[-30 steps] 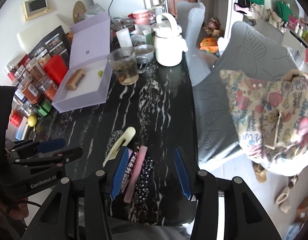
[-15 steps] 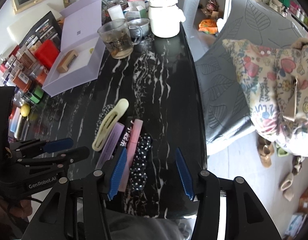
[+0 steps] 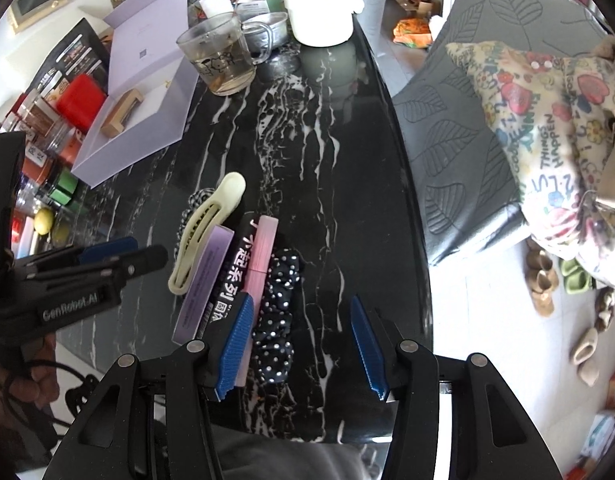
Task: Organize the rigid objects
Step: 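Grasp the gingham scrunchie with the left tool while right tool approaches polka-dot scrunchie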
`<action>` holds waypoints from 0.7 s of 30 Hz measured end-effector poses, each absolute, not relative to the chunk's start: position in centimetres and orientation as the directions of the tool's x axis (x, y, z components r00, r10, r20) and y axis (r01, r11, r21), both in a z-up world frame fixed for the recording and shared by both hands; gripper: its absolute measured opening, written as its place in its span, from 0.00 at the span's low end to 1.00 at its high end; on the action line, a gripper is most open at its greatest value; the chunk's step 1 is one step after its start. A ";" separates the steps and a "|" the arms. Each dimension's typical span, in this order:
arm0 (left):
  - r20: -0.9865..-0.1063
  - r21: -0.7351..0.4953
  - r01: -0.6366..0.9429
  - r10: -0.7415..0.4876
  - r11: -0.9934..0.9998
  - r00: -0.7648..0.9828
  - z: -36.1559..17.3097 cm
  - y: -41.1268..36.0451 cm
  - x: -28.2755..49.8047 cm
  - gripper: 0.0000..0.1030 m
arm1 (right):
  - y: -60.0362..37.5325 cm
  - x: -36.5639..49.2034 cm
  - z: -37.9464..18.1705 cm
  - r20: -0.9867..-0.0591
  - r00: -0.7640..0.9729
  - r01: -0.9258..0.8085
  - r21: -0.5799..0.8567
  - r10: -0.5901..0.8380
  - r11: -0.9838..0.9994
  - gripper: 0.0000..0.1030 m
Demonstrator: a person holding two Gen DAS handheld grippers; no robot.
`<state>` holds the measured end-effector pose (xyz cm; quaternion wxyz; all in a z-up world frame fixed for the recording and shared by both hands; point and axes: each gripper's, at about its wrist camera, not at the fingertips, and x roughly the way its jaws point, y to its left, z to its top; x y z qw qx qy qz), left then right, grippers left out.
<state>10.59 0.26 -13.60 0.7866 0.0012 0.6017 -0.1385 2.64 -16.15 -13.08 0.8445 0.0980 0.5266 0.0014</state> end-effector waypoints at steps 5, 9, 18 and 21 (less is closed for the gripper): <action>-0.955 -0.137 0.249 -0.194 0.959 0.226 -14.8 -0.3 11.8 0.44 | -16.5 3.3 -13.8 -0.899 0.425 0.122 0.172 0.105 0.978 0.49; -0.959 -0.133 0.286 -0.197 0.949 0.204 -15.4 -0.9 12.5 0.44 | -17.0 3.7 -14.0 -0.904 0.416 0.136 0.171 0.101 0.976 0.49; -0.958 -0.194 0.337 -0.252 0.921 0.137 -15.6 -1.4 13.2 0.44 | -17.3 4.9 -14.3 -0.910 0.400 0.152 0.182 0.108 0.971 0.49; -0.962 -0.165 0.367 -0.232 0.915 0.145 -15.7 -1.8 12.9 0.44 | -17.1 5.0 -14.5 -0.912 0.394 0.147 0.182 0.111 0.972 0.49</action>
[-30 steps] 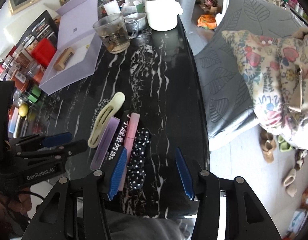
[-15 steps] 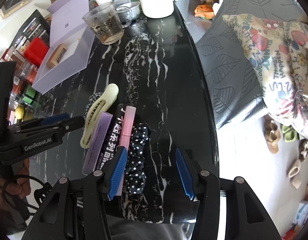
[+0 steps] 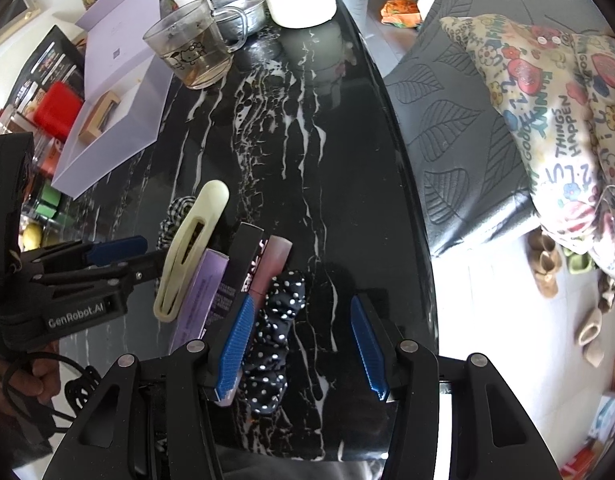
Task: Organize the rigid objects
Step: 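Grasp the gingham scrunchie with the left tool while right tool approaches polka-dot scrunchie, then close the right tool on the black polka-dot scrunchie while left tool holds gingham scrunchie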
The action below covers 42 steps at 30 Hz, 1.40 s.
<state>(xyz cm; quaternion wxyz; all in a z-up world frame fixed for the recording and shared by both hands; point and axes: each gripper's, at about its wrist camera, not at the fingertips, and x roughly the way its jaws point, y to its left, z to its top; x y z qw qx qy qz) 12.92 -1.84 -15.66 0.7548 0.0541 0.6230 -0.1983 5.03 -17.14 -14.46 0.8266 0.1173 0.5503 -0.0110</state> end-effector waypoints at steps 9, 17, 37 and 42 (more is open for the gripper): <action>-0.971 -0.138 0.360 -0.198 0.923 0.134 -17.1 -2.7 12.8 0.44 | -17.3 4.0 -15.0 -0.924 0.363 0.160 0.187 0.119 0.969 0.49; -0.977 -0.028 0.404 -0.110 0.914 0.181 -17.3 -4.0 12.7 0.23 | -17.0 3.7 -14.7 -0.920 0.374 0.156 0.190 0.120 0.969 0.49; -0.984 -0.016 0.288 -0.066 0.958 0.167 -17.2 1.1 13.0 0.20 | -15.2 3.8 -16.9 -0.935 0.318 0.139 0.210 0.157 0.968 0.36; -0.981 -0.006 0.308 -0.065 0.951 0.181 -17.1 0.9 12.7 0.21 | -15.4 3.8 -17.8 -0.932 0.307 0.156 0.252 0.196 0.955 0.23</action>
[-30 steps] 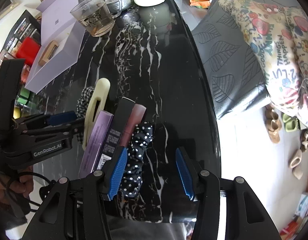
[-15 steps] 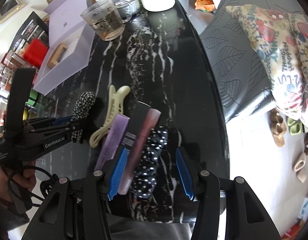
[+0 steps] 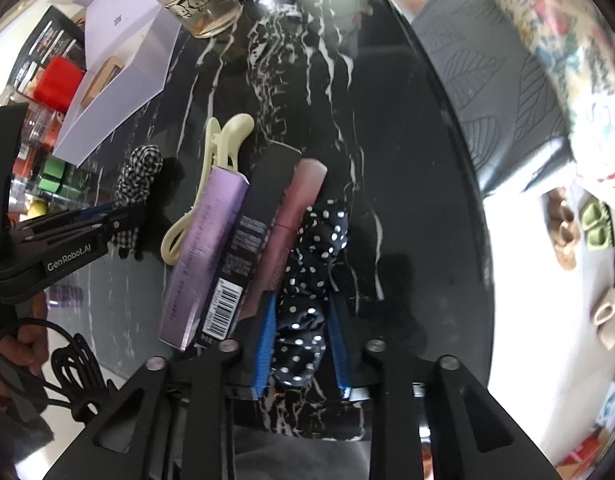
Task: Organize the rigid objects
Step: 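Close the right tool on the black polka-dot scrunchie while left tool holds gingham scrunchie, then lift both scrunchies off the table with both tools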
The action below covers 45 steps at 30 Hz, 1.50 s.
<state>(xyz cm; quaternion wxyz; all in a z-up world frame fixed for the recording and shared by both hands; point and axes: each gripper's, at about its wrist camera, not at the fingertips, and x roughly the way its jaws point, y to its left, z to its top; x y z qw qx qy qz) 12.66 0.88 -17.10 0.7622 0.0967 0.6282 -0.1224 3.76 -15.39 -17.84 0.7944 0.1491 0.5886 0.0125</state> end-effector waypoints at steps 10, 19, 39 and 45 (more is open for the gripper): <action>-0.981 -0.022 0.301 -0.078 0.953 0.176 -17.1 0.7 12.3 0.20 | -16.2 3.4 -17.1 -0.926 0.334 0.185 0.246 0.175 0.952 0.15; -0.980 -0.052 0.288 -0.105 0.956 0.172 -15.2 1.2 11.0 0.20 | -16.8 3.1 -15.7 -0.920 0.353 0.188 0.248 0.170 0.950 0.14; -0.961 -0.124 0.175 -0.162 0.977 0.224 -12.3 2.2 9.1 0.20 | -16.1 1.8 -12.7 -0.896 0.388 0.073 0.265 0.217 0.961 0.14; -0.951 -0.194 0.163 -0.226 0.967 0.212 -14.3 2.2 9.1 0.20 | -15.5 2.1 -13.7 -0.904 0.363 0.052 0.263 0.227 0.963 0.14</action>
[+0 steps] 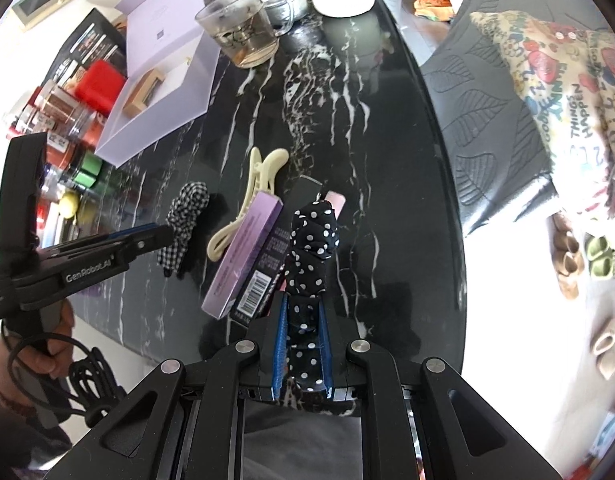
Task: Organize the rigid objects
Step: 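Lift both scrunchies off the table with both tools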
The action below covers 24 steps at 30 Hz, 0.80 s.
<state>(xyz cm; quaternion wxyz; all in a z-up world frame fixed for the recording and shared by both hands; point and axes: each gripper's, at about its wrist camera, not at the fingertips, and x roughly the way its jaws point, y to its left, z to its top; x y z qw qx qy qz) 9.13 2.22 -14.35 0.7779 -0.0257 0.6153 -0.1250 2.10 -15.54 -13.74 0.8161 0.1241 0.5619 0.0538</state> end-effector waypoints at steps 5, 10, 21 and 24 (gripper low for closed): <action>-0.956 -0.066 0.180 -0.114 0.981 0.269 -15.0 1.5 9.3 0.20 | -15.8 2.2 -14.2 -0.909 0.356 0.060 0.253 0.216 0.966 0.14; -0.965 -0.019 0.153 -0.059 0.988 0.255 -16.0 1.8 10.2 0.20 | -16.1 2.3 -14.5 -0.912 0.348 0.066 0.253 0.215 0.965 0.14; -0.958 -0.002 0.162 -0.048 0.987 0.283 -16.5 1.5 11.2 0.21 | -15.7 2.9 -14.7 -0.912 0.347 0.062 0.256 0.220 0.965 0.14; -0.953 -0.017 0.144 -0.060 0.989 0.296 -16.6 1.8 11.7 0.32 | -15.7 3.0 -14.7 -0.913 0.345 0.065 0.255 0.218 0.965 0.14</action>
